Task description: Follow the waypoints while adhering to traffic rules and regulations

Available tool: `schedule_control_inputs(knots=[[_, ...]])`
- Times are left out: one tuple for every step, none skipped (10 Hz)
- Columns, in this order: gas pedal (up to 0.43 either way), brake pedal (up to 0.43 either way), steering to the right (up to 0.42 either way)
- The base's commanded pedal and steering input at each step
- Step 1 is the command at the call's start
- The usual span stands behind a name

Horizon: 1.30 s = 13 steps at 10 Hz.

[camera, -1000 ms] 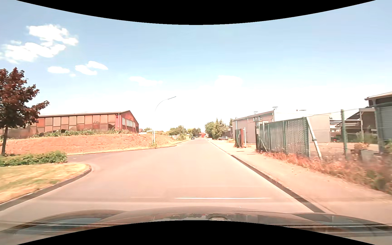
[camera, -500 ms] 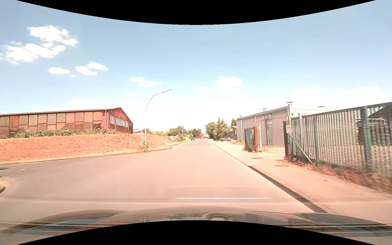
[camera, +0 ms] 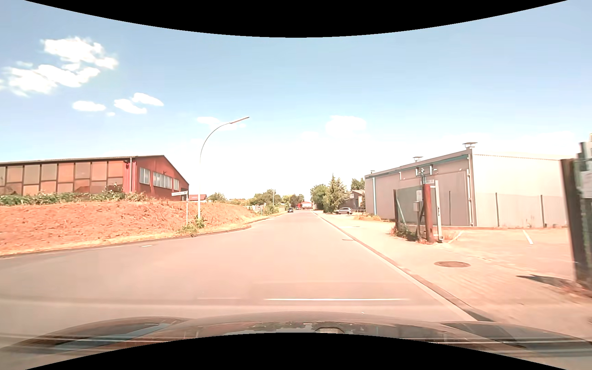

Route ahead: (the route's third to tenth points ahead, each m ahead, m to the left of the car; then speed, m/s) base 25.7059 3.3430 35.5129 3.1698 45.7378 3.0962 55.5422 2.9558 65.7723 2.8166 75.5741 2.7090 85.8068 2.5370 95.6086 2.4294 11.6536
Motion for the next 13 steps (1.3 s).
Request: schedule_control_inputs(knots=[[0.197, 0.000, -0.002], [0.197, 0.000, -0.002], [0.197, 0.000, -0.002], [0.197, 0.000, -0.002], [0.197, 0.000, -0.002], [0.197, 0.000, -0.002], [0.197, 0.000, -0.002], [0.197, 0.000, -0.002], [0.197, 0.000, -0.002], [0.197, 0.000, -0.002], [0.197, 0.000, -0.002], [0.197, 0.000, -0.002], [0.197, 0.000, -0.002]])
